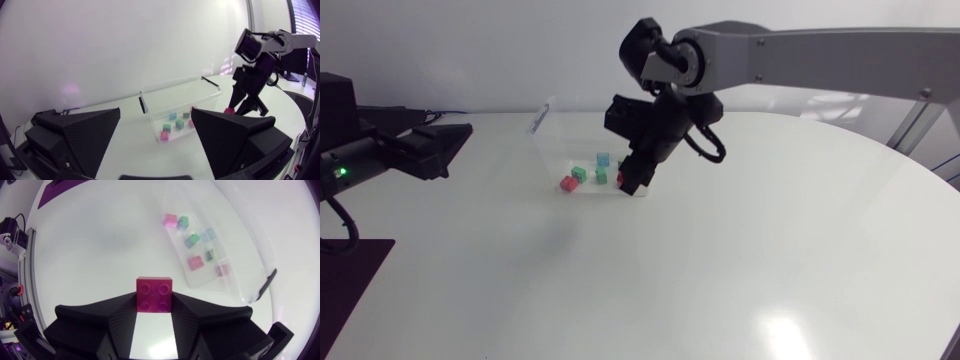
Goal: Place the duplo bricks in the container
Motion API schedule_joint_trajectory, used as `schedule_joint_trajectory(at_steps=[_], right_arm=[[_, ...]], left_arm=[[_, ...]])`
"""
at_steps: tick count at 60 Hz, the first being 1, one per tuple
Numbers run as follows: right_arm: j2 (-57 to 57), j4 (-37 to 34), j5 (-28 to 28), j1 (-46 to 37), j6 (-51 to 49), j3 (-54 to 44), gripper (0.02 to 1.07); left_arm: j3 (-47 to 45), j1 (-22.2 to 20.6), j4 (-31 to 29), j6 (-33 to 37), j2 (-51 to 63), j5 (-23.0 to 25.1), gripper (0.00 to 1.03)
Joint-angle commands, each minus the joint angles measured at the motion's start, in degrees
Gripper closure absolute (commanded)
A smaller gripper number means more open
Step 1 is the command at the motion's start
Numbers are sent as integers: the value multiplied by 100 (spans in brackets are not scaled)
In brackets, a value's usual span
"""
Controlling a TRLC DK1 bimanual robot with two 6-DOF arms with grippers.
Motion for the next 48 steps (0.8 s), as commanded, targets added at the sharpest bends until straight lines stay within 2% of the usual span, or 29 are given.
schedule_joint_trajectory(at_steps=[1,19,30,37,43,48], right_arm=[[-112,35,4,-140,302,236,87],[169,518,57,-500,750,1264,86],[925,835,154,-720,847,1976,84],[1470,975,294,-747,873,2301,56],[1708,940,382,-747,961,2538,15],[1602,887,435,-729,1049,2521,9]], left_arm=[[-266,-98,-97,-155,-241,25,5],[-749,-230,-282,-182,-725,-335,5],[-811,-247,-519,-182,-1032,-458,5],[-863,-335,-651,-190,-1199,-520,5],[-863,-449,-756,-190,-1349,-696,5],[-820,-458,-871,-190,-1384,-739,5]])
